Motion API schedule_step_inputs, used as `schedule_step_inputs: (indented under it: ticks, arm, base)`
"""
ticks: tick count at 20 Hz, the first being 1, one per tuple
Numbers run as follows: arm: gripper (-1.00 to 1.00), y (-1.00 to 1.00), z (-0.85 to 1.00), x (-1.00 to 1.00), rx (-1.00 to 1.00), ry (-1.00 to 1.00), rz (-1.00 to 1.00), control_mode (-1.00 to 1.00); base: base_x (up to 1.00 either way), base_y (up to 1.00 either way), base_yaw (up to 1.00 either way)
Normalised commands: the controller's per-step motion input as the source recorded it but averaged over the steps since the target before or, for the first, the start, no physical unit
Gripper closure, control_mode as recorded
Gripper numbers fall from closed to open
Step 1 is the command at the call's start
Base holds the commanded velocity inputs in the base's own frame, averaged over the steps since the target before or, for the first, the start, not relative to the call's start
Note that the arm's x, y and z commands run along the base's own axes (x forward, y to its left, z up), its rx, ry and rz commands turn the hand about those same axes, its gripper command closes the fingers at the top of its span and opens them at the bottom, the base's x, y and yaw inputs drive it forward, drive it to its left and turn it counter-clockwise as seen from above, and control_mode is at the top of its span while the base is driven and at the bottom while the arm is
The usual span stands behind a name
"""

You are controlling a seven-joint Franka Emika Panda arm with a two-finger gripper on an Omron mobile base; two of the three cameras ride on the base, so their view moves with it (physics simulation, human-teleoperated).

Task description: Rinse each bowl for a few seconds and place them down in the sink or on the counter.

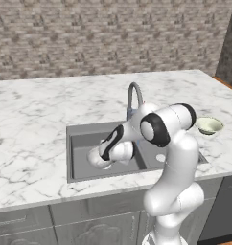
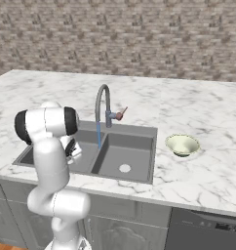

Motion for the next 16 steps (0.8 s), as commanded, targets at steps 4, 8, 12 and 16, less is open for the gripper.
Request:
schedule_step_inputs:
  ticks: [4,8,12,16]
  arm:
    - [1.00,0.00,-0.04,0.52,-0.01,0.15,-0.11,-1.00]
    - [1.00,0.00,-0.17,0.24,0.00,0.09,-0.05,-1.00]
    - [1.00,-0.02,-0.39,0.00,0.00,0.03,-0.01,-1.00]
    - [-1.00,-0.03,-0.39,-0.03,0.00,0.00,0.00,-1.00]
  base:
    - [0.00,0.00,0.00]
    - [0.00,0.00,0.00]
    - [0.00,0.00,0.00]
    - [0.00,0.00,0.00]
